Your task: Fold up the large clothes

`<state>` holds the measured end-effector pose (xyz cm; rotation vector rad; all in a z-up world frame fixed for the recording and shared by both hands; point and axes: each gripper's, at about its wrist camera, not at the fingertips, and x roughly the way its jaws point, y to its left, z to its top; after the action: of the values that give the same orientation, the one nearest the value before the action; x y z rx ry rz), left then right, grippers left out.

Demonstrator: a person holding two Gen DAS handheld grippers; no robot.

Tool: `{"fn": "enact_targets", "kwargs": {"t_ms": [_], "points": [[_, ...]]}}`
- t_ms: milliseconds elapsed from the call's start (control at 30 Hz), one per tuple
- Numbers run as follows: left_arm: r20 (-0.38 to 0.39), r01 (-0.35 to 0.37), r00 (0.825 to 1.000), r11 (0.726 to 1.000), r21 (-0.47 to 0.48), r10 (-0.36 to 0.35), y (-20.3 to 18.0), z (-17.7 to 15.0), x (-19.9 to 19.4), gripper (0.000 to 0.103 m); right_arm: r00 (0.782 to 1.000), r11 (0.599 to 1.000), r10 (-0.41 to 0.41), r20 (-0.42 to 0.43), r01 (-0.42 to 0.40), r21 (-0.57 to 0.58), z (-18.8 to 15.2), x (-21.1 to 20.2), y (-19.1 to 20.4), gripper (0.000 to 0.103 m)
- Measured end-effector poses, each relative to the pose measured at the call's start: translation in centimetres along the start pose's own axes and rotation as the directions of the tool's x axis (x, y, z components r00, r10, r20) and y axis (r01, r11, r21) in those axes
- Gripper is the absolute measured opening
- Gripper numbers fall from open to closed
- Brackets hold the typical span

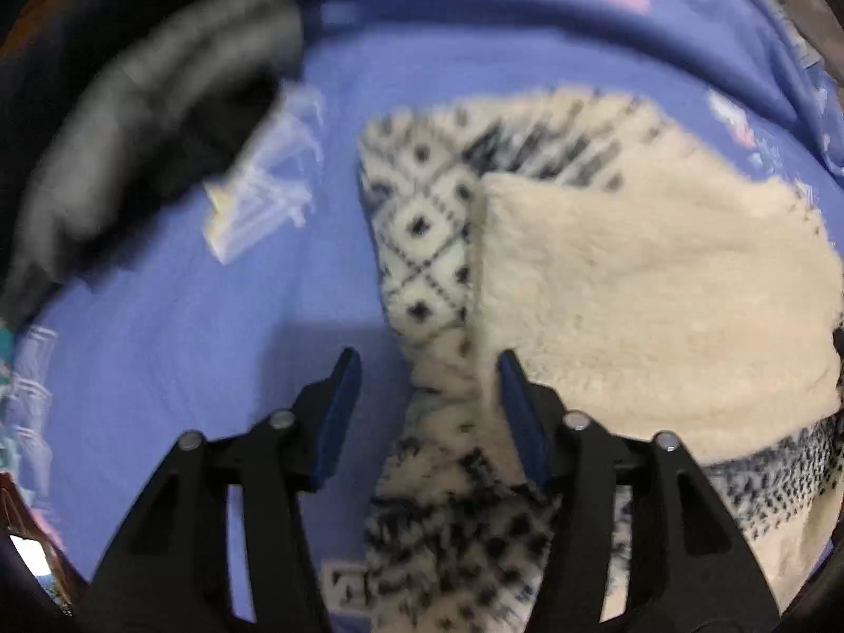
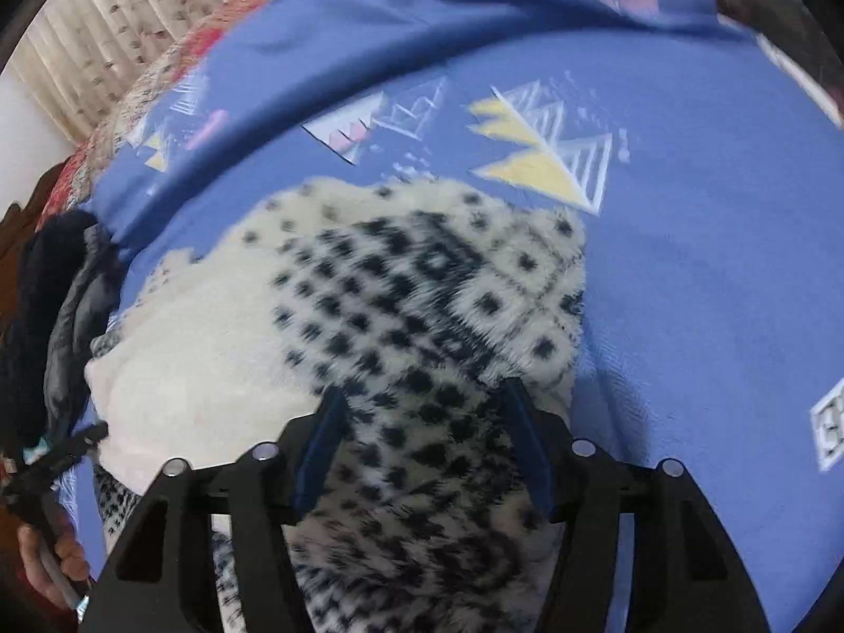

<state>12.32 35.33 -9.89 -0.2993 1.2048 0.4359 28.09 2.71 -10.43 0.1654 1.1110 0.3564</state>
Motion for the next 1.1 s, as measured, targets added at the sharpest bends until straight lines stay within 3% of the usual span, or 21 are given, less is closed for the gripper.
{"fn": "enact_targets", "kwargs": {"t_ms": [67, 200, 267, 367, 467, 633, 767, 900, 933, 967, 1000, 1033, 1067, 1100], "points": [[0.008, 0.019, 1.0, 0.999, -0.028, -0.018, 0.5, 0.0, -0.7, 0.055, 0.999, 0.999, 0.0, 0.04, 0.001, -0.036, -0.2, -1.4, 1.0, 0.081], [0.075, 0.042, 0.996, 0.998, 0.041, -0.045, 1.1, -1.6, -5.3, 0.055, 0.981, 0.985, 0.163, 0.101, -0.157, -0.068, -3.1, -6.7, 0.8, 0.082], [0.119, 0.08, 0.989, 0.993, 0.089, -0.091, 2.5, -4.2, -8.3, 0.063, 0.971, 0.973, 0.219, 0.101, -0.21, -0.092, -5.6, -9.0, 0.3, 0.082], [0.118, 0.144, 0.98, 0.982, 0.121, -0.158, 5.4, -9.0, -10.9, 0.068, 0.96, 0.955, 0.273, 0.063, -0.263, -0.134, -11.1, -12.2, -1.2, 0.082], [0.04, 0.239, 0.969, 0.967, 0.092, -0.243, 8.6, -14.0, -11.5, 0.068, 0.97, 0.953, 0.244, 0.01, -0.238, -0.185, -15.9, -13.9, -2.3, 0.082], [-0.026, 0.311, 0.95, 0.949, 0.049, -0.31, 10.8, -19.6, -12.0, 0.068, 0.968, 0.957, 0.239, -0.077, -0.248, -0.15, -22.9, -14.9, -5.0, 0.082], [-0.049, 0.319, 0.947, 0.943, 0.098, -0.316, 9.8, -23.3, -12.2, 0.068, 0.959, 0.952, 0.261, -0.114, -0.275, -0.135, -26.1, -15.2, -4.7, 0.082], [-0.09, 0.3, 0.953, 0.944, 0.139, -0.29, 8.8, -26.0, -11.3, 0.068, 0.958, 0.95, 0.225, -0.178, -0.256, -0.179, -28.0, -13.9, -2.7, 0.082], [-0.097, 0.287, 0.957, 0.945, 0.154, -0.275, 8.3, -26.6, -11.1, 0.068, 0.954, 0.949, 0.231, -0.19, -0.264, -0.171, -28.3, -13.6, -2.3, 0.076], [-0.101, 0.272, 0.961, 0.948, 0.164, -0.258, 8.0, -27.0, -11.0, 0.067, 0.947, 0.946, 0.249, -0.201, -0.282, -0.157, -28.6, -13.6, -2.0, 0.052], [-0.111, 0.252, 0.966, 0.951, 0.179, -0.235, 7.6, -27.4, -10.7, 0.061, 0.936, 0.937, 0.284, -0.208, -0.317, -0.146, -28.9, -14.0, -1.7, 0.041], [-0.13, 0.231, 0.97, 0.952, 0.202, -0.208, 7.2, -28.0, -10.5, 0.031, 0.928, 0.926, 0.309, -0.207, -0.343, -0.156, -29.1, -14.6, -1.3, 0.034], [-0.142, 0.222, 0.971, 0.952, 0.213, -0.194, 7.0, -28.3, -10.4, 0.013, 0.925, 0.912, 0.321, -0.202, -0.36, -0.196, -29.5, -15.7, -0.5, 0.034], [-0.148, 0.219, 0.971, 0.951, 0.219, -0.189, 7.1, -28.7, -10.5, 0.007, 0.923, 0.9, 0.325, -0.206, -0.369, -0.234, -29.8, -16.6, 0.1, 0.033]]}}
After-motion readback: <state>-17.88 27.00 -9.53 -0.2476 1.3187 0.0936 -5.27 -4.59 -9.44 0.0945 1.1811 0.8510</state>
